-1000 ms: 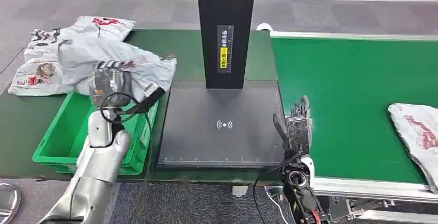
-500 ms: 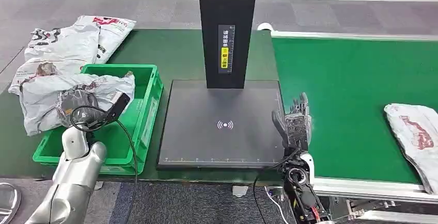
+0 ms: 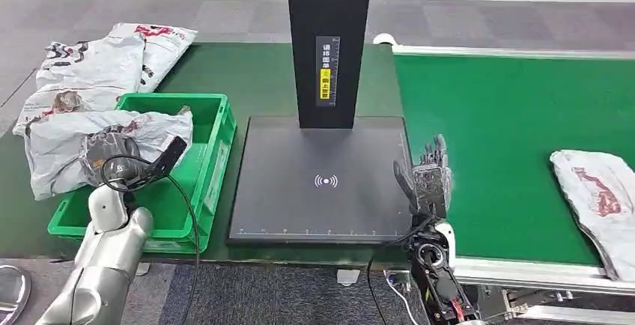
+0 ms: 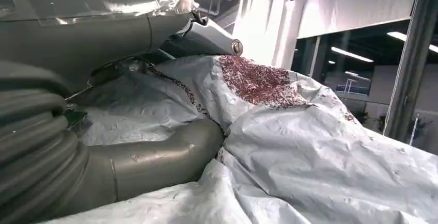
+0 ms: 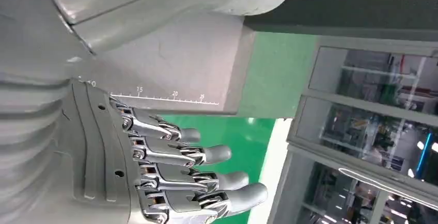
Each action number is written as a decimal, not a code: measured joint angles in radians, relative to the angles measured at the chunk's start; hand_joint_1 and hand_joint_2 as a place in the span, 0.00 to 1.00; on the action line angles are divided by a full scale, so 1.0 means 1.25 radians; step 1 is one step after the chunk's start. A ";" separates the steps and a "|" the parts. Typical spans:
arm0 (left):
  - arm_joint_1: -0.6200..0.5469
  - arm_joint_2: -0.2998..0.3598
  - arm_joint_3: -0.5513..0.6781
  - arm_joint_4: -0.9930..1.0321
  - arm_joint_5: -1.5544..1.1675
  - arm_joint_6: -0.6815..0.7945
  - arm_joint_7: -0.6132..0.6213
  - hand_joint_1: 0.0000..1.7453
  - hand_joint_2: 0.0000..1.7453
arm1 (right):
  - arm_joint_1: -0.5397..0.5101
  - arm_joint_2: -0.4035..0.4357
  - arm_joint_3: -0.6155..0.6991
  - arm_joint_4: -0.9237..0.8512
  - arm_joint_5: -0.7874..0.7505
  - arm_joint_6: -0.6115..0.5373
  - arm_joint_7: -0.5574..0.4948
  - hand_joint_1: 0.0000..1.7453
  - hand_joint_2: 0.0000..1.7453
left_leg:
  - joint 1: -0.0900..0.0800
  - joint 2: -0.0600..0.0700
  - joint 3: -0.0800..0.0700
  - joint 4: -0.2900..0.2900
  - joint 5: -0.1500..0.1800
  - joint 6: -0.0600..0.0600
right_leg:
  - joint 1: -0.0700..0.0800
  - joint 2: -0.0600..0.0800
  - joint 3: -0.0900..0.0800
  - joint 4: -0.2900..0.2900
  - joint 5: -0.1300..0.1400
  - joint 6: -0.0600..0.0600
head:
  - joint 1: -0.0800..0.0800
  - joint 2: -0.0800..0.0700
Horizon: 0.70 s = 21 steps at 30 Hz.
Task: Moved the parcel from conveyor to table for the left to box.
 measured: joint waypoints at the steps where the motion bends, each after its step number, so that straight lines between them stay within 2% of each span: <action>1: 0.000 0.000 0.002 0.002 0.000 0.000 0.000 1.00 1.00 | 0.000 0.000 0.000 0.000 0.000 0.000 0.000 0.00 1.00 | 0.000 0.000 0.000 0.000 0.000 0.000 | 0.000 0.000 0.000 0.000 0.000 0.000 | 0.000 0.000; 3: -0.002 0.011 0.008 0.013 -0.052 0.000 0.054 1.00 1.00 | 0.010 0.000 0.000 -0.001 0.016 -0.003 0.016 0.00 1.00 | 0.000 0.000 0.000 0.000 0.000 0.000 | 0.000 0.000 0.000 0.000 0.000 0.000 | 0.000 0.000; 4: -0.008 0.016 0.008 0.028 -0.058 -0.001 0.071 0.00 1.00 | 0.015 0.000 0.000 -0.003 0.021 -0.003 0.020 0.00 1.00 | 0.000 0.000 0.000 0.000 0.000 0.000 | 0.000 0.000 0.000 0.000 0.000 0.000 | 0.000 0.000; 5: -0.016 0.020 0.008 0.047 -0.059 -0.006 0.086 0.00 1.00 | 0.020 0.000 0.000 -0.007 0.027 -0.001 0.024 0.00 1.00 | 0.000 0.000 0.000 0.000 0.000 0.000 | 0.000 0.000 0.000 0.000 0.000 0.000 | 0.000 0.000; 6: -0.029 0.025 0.008 0.072 -0.059 -0.019 0.101 0.00 0.00 | 0.022 0.000 0.000 -0.008 0.033 0.001 0.027 0.00 1.00 | 0.000 0.000 0.000 0.000 0.000 0.000 | 0.000 0.000 0.000 0.000 0.000 0.000 | 0.000 0.000; 8: -0.053 0.034 0.008 0.120 -0.058 -0.045 0.121 0.00 0.00 | 0.024 0.000 0.000 -0.009 0.042 0.006 0.030 0.00 1.00 | 0.000 0.000 0.002 0.000 0.000 0.000 | -0.001 0.000 0.001 0.000 0.000 0.000 | 0.000 0.000; 10: -0.074 0.037 0.012 0.158 -0.025 -0.038 0.095 0.00 0.00 | 0.029 0.000 -0.004 -0.015 0.052 0.010 0.034 0.00 1.00 | -0.001 0.000 0.004 -0.001 0.000 -0.001 | -0.001 -0.001 0.002 0.000 -0.001 -0.001 | 0.000 0.000; 12: -0.100 0.032 0.037 0.170 0.131 -0.029 -0.064 0.00 0.00 | 0.042 0.000 -0.006 -0.031 0.073 0.013 0.053 0.00 1.00 | -0.001 -0.001 0.005 -0.001 0.000 -0.001 | -0.001 -0.001 0.003 0.000 -0.001 -0.001 | 0.000 0.000; 13: -0.116 0.026 0.062 0.175 0.264 -0.029 -0.182 0.00 0.00 | 0.049 0.000 -0.008 -0.045 0.086 0.018 0.065 0.00 1.00 | -0.001 -0.001 0.004 -0.001 0.001 -0.001 | 0.000 -0.002 0.003 0.001 -0.001 -0.001 | 0.000 0.000; 15: -0.135 0.017 0.089 0.179 0.465 -0.022 -0.325 0.00 0.00 | 0.059 0.001 -0.009 -0.064 0.103 0.027 0.078 0.00 1.00 | -0.001 -0.001 0.004 -0.001 0.002 -0.004 | 0.001 -0.002 0.002 0.001 0.001 -0.003 | 0.000 0.000; 21: -0.141 -0.001 0.108 0.181 0.615 -0.016 -0.409 0.00 0.00 | 0.061 0.001 -0.011 -0.078 0.110 0.030 0.074 0.00 1.00 | 0.000 0.002 0.003 -0.001 0.004 -0.005 | 0.001 0.002 0.000 0.001 0.003 -0.004 | 0.000 0.000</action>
